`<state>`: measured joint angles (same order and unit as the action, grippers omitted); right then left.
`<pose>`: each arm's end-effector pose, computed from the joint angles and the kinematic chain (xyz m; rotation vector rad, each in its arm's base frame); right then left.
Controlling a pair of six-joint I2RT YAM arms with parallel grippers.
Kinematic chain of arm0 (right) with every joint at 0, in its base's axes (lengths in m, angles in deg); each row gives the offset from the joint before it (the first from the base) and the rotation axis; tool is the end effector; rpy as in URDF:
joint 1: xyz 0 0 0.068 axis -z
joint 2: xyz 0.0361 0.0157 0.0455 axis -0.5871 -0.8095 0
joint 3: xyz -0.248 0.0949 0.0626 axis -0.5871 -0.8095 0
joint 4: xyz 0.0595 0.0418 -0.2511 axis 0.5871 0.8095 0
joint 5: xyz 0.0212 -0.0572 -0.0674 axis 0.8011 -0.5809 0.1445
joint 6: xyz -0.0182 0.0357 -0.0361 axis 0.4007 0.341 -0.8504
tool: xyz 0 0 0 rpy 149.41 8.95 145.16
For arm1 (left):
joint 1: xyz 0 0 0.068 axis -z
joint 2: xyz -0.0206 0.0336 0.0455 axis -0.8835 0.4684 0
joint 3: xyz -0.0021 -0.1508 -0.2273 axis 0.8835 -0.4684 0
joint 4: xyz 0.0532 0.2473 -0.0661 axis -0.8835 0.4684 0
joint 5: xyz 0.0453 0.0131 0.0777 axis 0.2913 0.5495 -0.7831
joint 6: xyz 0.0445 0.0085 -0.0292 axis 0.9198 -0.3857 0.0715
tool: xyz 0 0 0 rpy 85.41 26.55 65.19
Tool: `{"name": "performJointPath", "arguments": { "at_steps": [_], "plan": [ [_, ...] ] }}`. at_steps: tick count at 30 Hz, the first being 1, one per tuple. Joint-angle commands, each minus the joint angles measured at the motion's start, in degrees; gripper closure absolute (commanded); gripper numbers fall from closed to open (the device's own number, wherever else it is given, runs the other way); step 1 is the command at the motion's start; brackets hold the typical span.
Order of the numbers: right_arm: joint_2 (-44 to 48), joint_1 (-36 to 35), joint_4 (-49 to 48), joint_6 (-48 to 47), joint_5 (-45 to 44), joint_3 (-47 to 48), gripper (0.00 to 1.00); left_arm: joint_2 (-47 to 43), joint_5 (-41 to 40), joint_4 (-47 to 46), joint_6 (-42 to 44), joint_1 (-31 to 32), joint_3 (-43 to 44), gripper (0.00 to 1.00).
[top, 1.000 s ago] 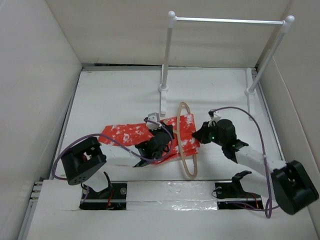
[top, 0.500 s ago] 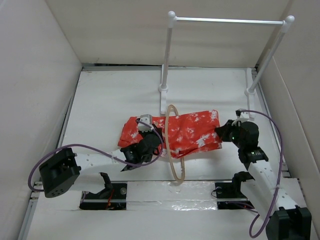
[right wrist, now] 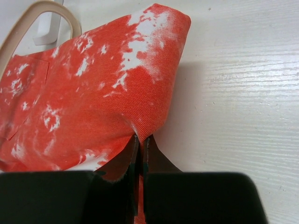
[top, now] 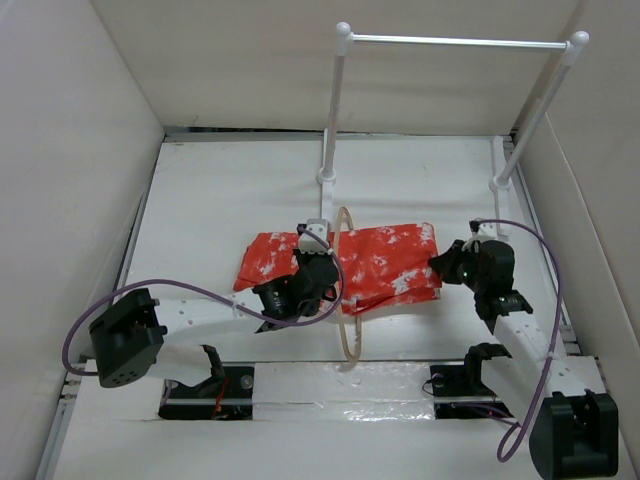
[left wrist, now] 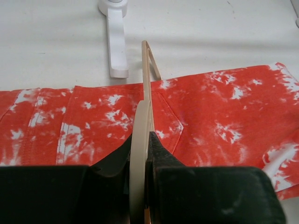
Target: Place the trousers on the hanger
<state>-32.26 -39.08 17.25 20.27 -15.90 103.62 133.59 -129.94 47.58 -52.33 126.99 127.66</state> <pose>0.1773 0.0189 0.1952 0.1235 2.0692 0.5046 0.1414 -0.2411 0.2509 0.0185 1.7696 -0.4265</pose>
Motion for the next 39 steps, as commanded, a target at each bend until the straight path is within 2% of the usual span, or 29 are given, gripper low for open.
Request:
{"name": "performJointPath", "arguments": {
  "at_steps": [1,6,11,14,16,19,21,22,24,25,27,30,31,32,33,36,37,39],
  "plan": [
    [0.10,1.72,-6.18,0.77,-0.01,2.04,1.00,-0.23,-5.13,2.26,5.60,-0.24,2.48,1.00],
    [1.24,1.73,-1.62,-0.28,-1.04,5.82,1.00,1.52,-5.75,2.16,6.22,-0.24,3.26,1.00],
    [-0.43,2.43,-1.53,-1.25,-3.25,5.21,1.00,0.21,-5.13,1.29,8.23,-0.24,4.24,1.00],
    [-2.45,3.84,-3.62,-1.25,-2.11,3.98,1.00,-0.84,-6.19,3.22,9.03,-0.24,5.73,1.00],
    [-3.50,3.84,-3.98,-1.34,-0.36,3.63,0.98,-1.81,-4.18,2.44,9.03,-0.24,6.17,1.00],
    [-3.95,3.84,-5.74,-1.34,1.31,3.45,0.83,-3.04,-3.03,3.04,7.55,0.29,8.27,1.00],
    [-2.81,3.84,-2.16,-3.17,1.93,5.02,0.74,-3.84,-0.75,2.87,6.75,0.29,9.16,1.00],
    [-1.93,3.84,-0.92,-3.62,2.81,6.86,0.62,-4.01,-0.13,1.83,6.83,0.29,10.12,1.00],
    [2.10,3.84,3.91,-4.58,3.95,8.98,0.46,-3.75,1.63,2.87,6.40,0.29,12.31,1.00],
    [3.77,3.23,5.40,-4.76,4.65,10.12,0.33,-3.75,2.33,4.18,5.87,0.29,14.33,1.00],
    [8.52,1.04,9.98,-4.77,5.01,13.46,0.23,-3.92,3.65,4.37,5.34,0.29,15.92,1.00],
    [12.75,-5.54,10.79,-0.56,5.62,14.44,0.04,-3.66,3.57,5.59,5.69,0.29,19.70,1.00],
    [13.19,-8.00,9.91,1.28,6.58,14.00,0.02,-3.40,3.30,5.51,5.69,0.29,21.01,1.00],
    [13.54,-10.81,6.77,3.39,6.51,13.30,0.02,-3.31,3.39,4.99,5.78,0.29,21.37,1.00],
    [14.07,-17.36,4.74,7.93,5.98,11.47,0.02,-2.79,3.56,4.37,5.95,0.29,21.73,1.00],
    [13.81,-28.29,-3.44,14.72,-2.26,9.34,0.05,-0.59,4.01,4.98,6.13,0.82,24.53,1.00],
    [11.63,-34.85,-4.68,15.44,-7.59,9.25,0.09,-0.32,4.01,5.42,5.61,0.82,25.33,1.00],
    [8.11,-40.52,-7.84,16.67,-12.55,10.21,0.09,0.03,5.05,4.46,5.51,0.82,25.25,1.00]
  ]
}}
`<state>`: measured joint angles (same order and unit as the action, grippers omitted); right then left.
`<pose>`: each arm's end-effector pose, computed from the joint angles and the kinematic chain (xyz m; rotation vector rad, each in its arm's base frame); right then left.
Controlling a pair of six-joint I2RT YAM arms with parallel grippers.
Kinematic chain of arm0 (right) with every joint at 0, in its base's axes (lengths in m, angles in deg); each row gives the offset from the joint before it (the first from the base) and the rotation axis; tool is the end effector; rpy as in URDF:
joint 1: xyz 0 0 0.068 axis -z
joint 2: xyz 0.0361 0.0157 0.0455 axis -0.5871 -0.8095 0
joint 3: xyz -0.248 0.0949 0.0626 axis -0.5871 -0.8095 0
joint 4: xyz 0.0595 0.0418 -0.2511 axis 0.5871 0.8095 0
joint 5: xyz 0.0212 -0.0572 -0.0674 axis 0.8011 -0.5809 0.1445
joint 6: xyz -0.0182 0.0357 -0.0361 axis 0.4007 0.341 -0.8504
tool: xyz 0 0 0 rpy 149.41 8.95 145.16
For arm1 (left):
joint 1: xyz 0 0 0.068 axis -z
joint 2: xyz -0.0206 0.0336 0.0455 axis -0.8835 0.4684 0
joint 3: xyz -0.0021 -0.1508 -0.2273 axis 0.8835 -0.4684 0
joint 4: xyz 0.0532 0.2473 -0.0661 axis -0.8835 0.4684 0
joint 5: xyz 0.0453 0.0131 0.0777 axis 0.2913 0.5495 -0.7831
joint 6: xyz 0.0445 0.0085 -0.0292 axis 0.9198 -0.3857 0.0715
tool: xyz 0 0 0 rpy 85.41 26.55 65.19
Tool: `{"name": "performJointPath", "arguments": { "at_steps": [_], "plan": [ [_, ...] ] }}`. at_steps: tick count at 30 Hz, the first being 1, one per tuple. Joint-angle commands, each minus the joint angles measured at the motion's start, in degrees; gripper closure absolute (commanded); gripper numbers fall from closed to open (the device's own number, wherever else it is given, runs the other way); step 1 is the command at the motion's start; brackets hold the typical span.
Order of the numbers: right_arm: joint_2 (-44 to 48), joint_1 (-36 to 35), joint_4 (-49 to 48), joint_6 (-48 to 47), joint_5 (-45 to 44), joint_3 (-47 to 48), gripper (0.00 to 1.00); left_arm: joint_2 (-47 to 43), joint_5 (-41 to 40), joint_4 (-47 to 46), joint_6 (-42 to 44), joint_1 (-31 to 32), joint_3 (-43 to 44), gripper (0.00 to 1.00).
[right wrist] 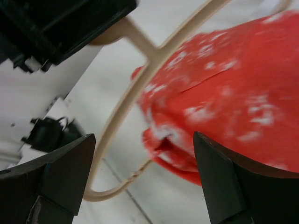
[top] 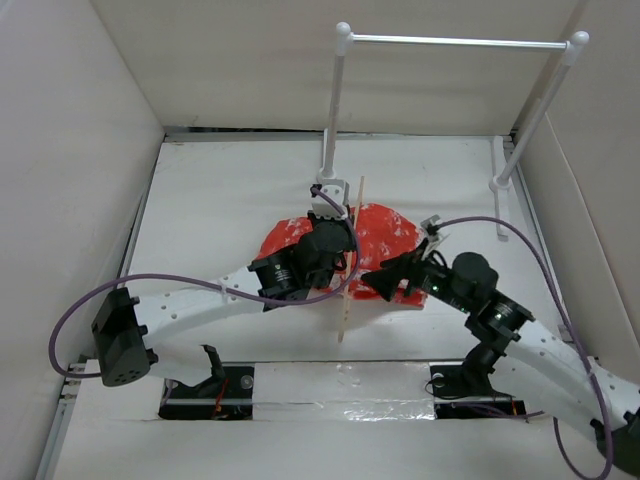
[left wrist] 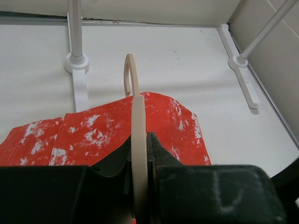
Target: Place the trousers on the hanger
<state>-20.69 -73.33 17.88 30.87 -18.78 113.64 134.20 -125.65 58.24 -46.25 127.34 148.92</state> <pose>0.1225 0.1029 0.2866 -0.2883 1.7739 1.0359 0.1485 -0.2650 0.3572 0.0750 1.6622 -0.5412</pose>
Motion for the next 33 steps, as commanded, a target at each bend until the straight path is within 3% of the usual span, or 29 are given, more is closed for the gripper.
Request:
{"name": "performJointPath", "arguments": {
  "at_steps": [1,3,6,11,13,15,16,17,19,24,27,33],
  "plan": [
    [-7.73,-8.64,-9.70,6.25,-13.16,1.34,0.11,-0.49,1.12,-6.56,-0.56,0.47,4.50,1.00],
    [-12.41,-13.31,-13.83,6.60,-15.03,2.40,0.12,-0.14,0.60,-5.95,-0.30,0.47,5.38,1.00],
    [-19.54,-13.94,-17.43,7.74,-14.87,3.73,0.16,-0.41,0.69,-6.56,-0.21,0.99,5.39,1.00],
    [-23.50,-13.94,-28.08,10.56,-14.08,0.47,0.42,-1.19,1.65,-7.53,-0.12,0.99,4.60,1.00],
    [-24.38,-14.46,-28.00,11.17,-13.47,0.73,0.61,-1.29,2.09,-8.14,0.05,0.99,4.77,1.00],
    [-25.08,-15.17,-30.27,11.87,-13.37,0.56,0.69,-1.02,2.44,-7.71,0.32,0.99,5.56,1.00],
    [-25.78,-15.17,-31.07,12.05,-12.76,0.73,0.83,-1.20,2.97,-8.32,0.23,0.99,5.65,1.00],
    [-26.05,-15.69,-32.47,12.23,-12.41,0.91,0.88,-1.28,4.54,-8.84,0.14,0.99,5.56,1.00],
    [-25.79,-15.70,-33.36,13.02,-9.69,1.26,0.96,-1.29,5.52,-10.25,0.58,0.99,6.26,1.00],
    [-24.30,-15.70,-39.06,16.96,-8.10,1.09,1.00,0.38,10.34,-10.51,2.25,-0.67,10.83,0.99],
    [-21.84,-15.70,-39.16,18.38,-7.75,2.75,1.00,1.78,16.58,-10.26,2.69,-3.56,15.57,0.89],
    [-17.54,-10.88,-39.16,23.55,-4.41,4.43,1.00,1.18,20.73,-8.41,7.34,-3.58,23.75,0.48]
  ]
}}
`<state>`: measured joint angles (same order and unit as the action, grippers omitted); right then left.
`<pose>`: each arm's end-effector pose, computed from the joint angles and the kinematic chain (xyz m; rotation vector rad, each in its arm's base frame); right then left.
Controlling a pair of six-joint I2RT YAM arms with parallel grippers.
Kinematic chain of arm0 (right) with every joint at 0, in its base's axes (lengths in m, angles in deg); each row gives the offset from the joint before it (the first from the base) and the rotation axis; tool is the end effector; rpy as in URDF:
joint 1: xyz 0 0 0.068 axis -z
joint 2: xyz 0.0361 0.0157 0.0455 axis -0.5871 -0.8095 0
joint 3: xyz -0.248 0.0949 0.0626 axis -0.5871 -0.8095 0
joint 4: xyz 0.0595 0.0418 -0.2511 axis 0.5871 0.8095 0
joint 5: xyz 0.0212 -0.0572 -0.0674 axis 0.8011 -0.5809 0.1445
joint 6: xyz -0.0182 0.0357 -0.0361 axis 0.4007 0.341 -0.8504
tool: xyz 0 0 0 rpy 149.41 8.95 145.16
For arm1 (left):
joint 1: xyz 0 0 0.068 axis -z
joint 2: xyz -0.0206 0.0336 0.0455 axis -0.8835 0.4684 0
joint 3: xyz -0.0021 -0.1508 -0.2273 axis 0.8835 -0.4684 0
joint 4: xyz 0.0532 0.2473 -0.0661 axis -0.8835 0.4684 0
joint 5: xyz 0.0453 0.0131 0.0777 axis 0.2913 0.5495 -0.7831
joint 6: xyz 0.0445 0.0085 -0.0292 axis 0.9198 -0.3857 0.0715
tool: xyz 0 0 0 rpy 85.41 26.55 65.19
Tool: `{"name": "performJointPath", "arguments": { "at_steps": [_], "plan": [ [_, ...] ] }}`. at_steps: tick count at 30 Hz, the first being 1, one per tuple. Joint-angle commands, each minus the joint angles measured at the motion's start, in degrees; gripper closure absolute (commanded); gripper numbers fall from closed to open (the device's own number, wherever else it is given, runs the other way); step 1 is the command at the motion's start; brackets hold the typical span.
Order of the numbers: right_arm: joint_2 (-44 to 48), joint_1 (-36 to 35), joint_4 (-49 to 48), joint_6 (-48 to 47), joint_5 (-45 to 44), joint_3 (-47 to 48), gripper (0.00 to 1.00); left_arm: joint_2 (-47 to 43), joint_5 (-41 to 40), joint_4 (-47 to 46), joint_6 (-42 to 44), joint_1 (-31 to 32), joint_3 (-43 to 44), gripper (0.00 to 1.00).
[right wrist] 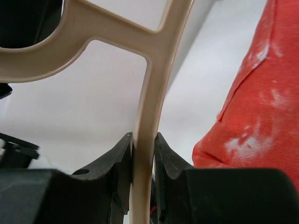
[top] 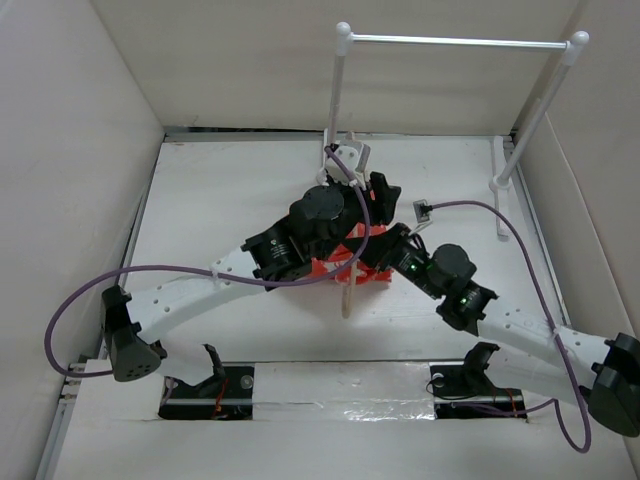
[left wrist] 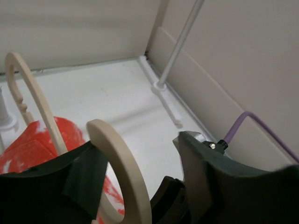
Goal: Place the trousers on the hanger
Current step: Place the trousers on the hanger, then place the hanger at the clothesline.
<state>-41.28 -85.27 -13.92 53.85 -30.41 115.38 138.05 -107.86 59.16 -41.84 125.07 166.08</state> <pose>0.1468 0.1712 0.2957 0.0409 1.6355 1.4224 0.1582 -0.2778 0.4418 0.2434 1.4887 -0.8236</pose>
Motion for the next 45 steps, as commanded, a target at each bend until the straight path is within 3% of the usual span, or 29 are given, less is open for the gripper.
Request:
{"name": "performJointPath", "arguments": {
  "at_steps": [1,5,7,15,18,22,24,29,35,39,45],
  "plan": [
    [3.49,2.03,-7.62,1.21,8.79,2.77,1.00,-3.11,3.02,-9.59,3.37,-1.30,7.12,0.40],
    [5.25,8.09,-7.10,3.84,13.80,3.73,1.00,-8.20,1.45,-12.22,4.95,-1.92,5.03,0.30],
    [5.78,10.46,-6.22,4.29,15.12,4.61,1.00,-12.50,0.65,-14.06,4.95,-2.71,3.01,0.29],
    [6.48,25.92,-4.29,6.31,25.50,8.83,1.00,-30.41,-4.44,-21.18,1.01,-4.56,-19.40,0.31],
    [5.97,27.17,-3.93,6.13,25.94,9.27,1.00,-33.69,-7.60,-23.39,1.00,-4.56,-23.99,0.31],
    [5.61,34.52,-8.23,9.72,29.36,9.09,1.00,-32.91,-5.69,-17.00,1.52,-4.56,-22.85,0.31],
    [4.91,38.49,-5.80,9.22,31.47,12.76,1.00,-32.03,-4.62,-14.79,0.92,-4.56,-23.72,0.32],
    [0.79,51.22,-5.95,11.23,38.58,19.97,1.00,-32.64,-3.04,-14.52,-2.07,-4.56,-33.80,0.35],
    [-6.68,57.22,-3.31,10.35,39.56,27.98,1.00,-37.12,-2.23,-19.00,-0.85,-4.56,-45.51,0.36],
    [-14.49,60.48,-5.16,11.67,40.97,34.21,1.00,-37.65,-5.50,-18.81,0.56,-4.56,-48.94,0.35],
    [-22.24,62.24,-8.24,14.75,43.26,41.43,1.00,-35.37,-2.69,-19.35,1.35,-4.56,-49.83,0.37]
  ]
}}
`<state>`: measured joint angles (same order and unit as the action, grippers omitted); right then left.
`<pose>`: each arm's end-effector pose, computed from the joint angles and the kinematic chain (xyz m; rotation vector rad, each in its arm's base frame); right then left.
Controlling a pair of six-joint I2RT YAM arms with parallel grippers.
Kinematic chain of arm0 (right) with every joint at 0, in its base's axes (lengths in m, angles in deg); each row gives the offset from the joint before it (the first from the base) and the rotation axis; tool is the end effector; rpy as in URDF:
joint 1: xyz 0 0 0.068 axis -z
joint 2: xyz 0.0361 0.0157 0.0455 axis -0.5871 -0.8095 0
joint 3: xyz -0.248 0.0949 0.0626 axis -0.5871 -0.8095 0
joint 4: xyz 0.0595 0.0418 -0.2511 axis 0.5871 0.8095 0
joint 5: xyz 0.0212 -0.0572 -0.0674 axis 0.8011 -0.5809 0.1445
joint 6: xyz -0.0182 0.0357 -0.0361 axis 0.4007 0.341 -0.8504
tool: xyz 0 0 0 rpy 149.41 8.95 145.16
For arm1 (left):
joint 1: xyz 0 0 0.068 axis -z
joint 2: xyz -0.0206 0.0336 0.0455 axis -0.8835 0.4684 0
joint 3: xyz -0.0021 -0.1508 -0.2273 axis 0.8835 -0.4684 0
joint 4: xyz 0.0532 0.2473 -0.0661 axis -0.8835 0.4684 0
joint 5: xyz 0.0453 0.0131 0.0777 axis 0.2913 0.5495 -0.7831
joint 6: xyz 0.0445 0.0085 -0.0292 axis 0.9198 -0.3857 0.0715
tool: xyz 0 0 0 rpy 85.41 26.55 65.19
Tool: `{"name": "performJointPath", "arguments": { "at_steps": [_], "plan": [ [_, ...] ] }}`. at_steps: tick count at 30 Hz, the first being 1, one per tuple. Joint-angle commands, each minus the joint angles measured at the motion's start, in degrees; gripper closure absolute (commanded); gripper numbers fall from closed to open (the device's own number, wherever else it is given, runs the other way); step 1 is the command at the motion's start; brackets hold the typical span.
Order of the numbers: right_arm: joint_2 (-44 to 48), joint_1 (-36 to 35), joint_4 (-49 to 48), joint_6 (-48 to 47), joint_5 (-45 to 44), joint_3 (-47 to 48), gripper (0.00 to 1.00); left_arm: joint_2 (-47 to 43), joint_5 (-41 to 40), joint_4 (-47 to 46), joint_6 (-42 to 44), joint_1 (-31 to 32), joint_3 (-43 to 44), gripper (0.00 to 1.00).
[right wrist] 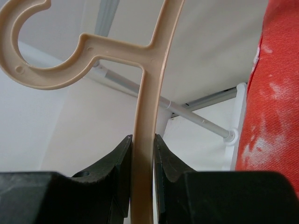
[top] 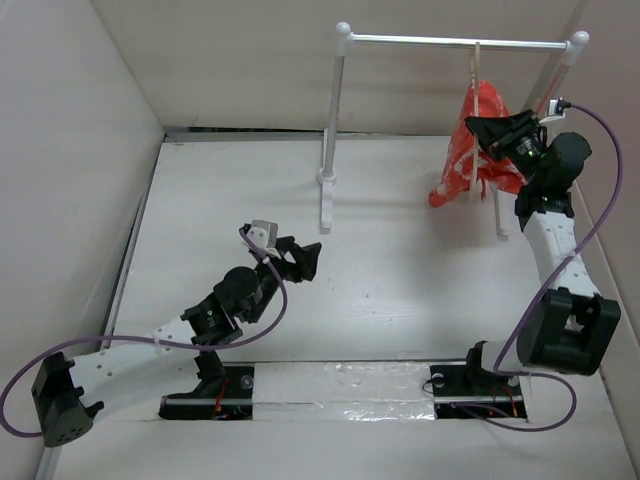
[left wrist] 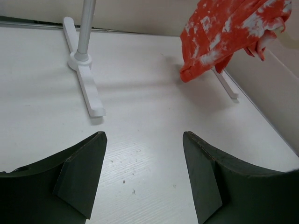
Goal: Place the trousers on the hanger
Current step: Place the hanger at the clothesline.
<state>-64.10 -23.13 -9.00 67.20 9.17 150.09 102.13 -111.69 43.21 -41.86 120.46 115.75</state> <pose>0.3122 -0.0476 0.4008 0.3834 1.4601 1.2210 0.1099 -0.1463 0.3018 0.1134 1.4709 -0.7253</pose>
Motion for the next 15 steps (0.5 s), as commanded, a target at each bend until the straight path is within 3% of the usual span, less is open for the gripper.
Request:
{"name": "performJointPath", "arguments": {
  "at_steps": [1,6,15],
  "plan": [
    [-1.00,0.62,-12.55,1.13,3.41,8.56,1.00,0.81,0.87,-3.13,1.55,0.06,0.68,0.37],
    [-5.49,3.09,-17.70,5.60,4.02,11.21,1.00,0.81,0.96,-3.39,1.46,0.06,0.42,0.37],
    [-15.68,5.29,-18.43,9.48,4.11,20.34,1.00,2.56,0.00,-2.51,1.37,0.06,1.30,0.37]
  ]
}}
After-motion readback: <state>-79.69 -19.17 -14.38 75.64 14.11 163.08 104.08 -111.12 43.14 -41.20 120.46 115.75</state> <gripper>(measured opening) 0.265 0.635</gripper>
